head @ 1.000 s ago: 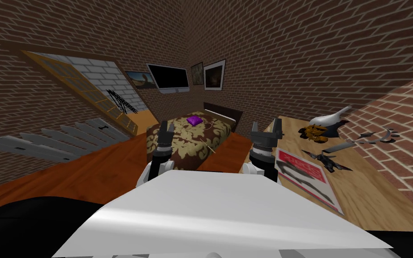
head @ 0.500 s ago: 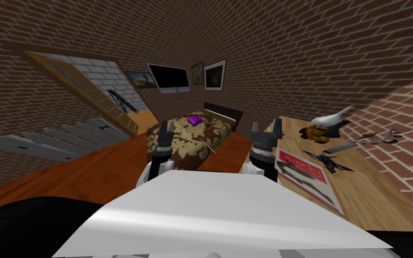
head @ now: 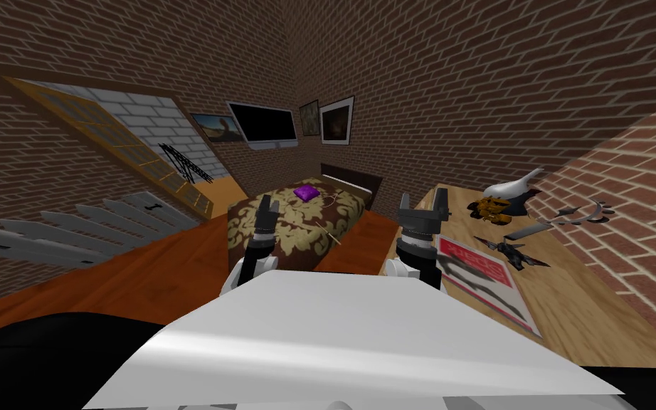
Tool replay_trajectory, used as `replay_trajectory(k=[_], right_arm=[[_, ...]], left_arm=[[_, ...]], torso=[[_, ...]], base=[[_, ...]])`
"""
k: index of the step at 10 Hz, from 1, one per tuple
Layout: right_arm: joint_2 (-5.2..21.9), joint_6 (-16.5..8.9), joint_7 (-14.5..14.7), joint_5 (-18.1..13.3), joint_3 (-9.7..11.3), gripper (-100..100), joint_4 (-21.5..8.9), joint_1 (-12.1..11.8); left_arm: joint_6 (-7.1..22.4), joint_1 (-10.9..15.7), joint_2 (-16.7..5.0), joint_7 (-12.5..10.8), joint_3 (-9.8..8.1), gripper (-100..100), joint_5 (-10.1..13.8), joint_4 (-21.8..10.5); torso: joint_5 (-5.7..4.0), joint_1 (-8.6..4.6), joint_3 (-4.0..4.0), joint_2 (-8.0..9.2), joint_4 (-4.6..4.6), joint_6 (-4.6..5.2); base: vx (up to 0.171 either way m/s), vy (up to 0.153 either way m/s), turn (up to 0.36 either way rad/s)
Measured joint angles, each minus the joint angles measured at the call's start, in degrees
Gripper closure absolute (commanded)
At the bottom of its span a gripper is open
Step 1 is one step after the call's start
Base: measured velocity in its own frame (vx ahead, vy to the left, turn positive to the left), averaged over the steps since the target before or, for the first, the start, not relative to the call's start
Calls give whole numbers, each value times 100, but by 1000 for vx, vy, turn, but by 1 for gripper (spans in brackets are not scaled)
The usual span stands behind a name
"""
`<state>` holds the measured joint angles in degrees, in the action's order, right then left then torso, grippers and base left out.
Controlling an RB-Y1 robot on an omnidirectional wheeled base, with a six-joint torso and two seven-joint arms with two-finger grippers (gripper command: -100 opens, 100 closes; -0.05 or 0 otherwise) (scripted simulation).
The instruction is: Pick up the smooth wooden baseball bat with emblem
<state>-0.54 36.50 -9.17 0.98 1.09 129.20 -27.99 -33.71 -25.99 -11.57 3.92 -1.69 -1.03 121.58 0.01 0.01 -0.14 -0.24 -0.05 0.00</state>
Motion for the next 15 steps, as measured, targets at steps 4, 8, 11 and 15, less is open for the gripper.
replay_trajectory(k=[4, 8, 11, 15], right_arm=[[0, 0, 0, 0, 0, 0, 0, 0], [0, 0, 0, 0, 0, 0, 0, 0], [0, 0, 0, 0, 0, 0, 0, -2], [0, 0, 0, 0, 0, 0, 0, -1]], left_arm=[[458, 27, -8, 261, 138, -100, 261, -325], [941, 80, -6, 579, 311, -100, 587, -790], [1312, 49, -1, 894, 494, -100, 882, -1226], [1826, 193, -1, 1199, 641, -100, 1220, -1816]], torso=[[-1, -2, -4, -5, -2, -1], [-1, -4, -5, -7, -2, 0], [-1, -5, -25, -44, -10, -2], [-2, -9, -12, -21, -5, -1]], base=[[74, 0, -80], [82, -2, -142], [144, -3, -68], [91, -7, -97]])
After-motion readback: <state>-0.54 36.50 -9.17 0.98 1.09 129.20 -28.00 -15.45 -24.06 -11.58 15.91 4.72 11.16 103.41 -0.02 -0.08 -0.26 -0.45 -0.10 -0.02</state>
